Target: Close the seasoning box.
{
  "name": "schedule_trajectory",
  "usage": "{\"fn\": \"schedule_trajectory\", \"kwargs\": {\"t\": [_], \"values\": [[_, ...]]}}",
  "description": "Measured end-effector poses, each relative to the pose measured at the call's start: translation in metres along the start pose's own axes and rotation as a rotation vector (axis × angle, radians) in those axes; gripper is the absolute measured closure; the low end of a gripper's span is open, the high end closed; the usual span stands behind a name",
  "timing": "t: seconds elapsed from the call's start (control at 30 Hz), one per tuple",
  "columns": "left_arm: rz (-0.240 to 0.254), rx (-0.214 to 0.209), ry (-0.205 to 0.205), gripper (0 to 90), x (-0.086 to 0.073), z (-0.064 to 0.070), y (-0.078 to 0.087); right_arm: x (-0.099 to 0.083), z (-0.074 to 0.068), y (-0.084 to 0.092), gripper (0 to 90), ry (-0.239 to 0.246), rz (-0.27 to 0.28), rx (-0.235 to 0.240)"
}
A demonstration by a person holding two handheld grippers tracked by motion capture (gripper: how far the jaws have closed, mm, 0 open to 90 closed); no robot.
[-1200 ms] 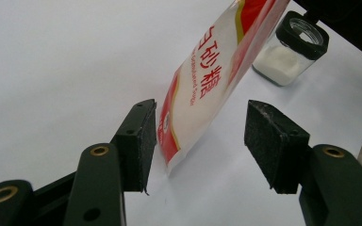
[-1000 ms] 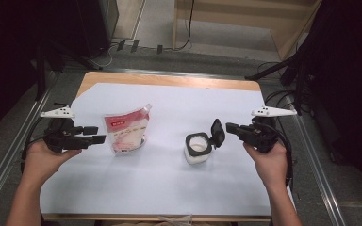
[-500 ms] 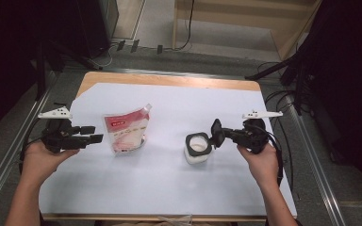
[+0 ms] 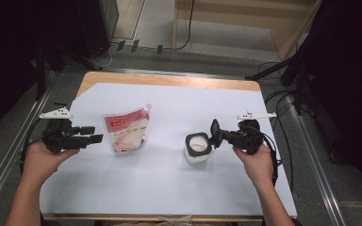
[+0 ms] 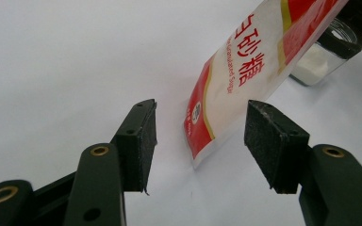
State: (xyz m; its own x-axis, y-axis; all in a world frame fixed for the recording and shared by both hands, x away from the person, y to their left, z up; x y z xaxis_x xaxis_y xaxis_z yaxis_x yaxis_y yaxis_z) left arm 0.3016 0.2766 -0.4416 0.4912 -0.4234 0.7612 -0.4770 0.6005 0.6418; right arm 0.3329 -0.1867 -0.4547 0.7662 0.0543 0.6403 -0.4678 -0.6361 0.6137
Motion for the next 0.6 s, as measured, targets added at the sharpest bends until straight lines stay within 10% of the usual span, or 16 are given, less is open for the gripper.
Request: {"fn": "schedule_trajectory", "kwargs": {"t": [0.6], "values": [[-0.004,0.010,0.012,44.9,-0.001,-0.002,-0.002,-0.006,-0.015,-0.010,89.9,0.041,-0.030,0.031]]}}
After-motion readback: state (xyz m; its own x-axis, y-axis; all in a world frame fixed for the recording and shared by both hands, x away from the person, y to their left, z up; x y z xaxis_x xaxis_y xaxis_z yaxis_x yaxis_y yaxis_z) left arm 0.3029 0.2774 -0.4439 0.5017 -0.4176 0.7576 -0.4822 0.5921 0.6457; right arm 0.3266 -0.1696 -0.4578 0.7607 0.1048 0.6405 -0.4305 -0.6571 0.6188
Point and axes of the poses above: each handheld gripper's, and its own axes: y roughly backward along the jaws, x roughly out of its top, z roughly to its right, the point moved 5 cm from there along -y, roughly forward along the jaws, and after that the axes turned 13 degrees about -y, right-handed, at the moved point
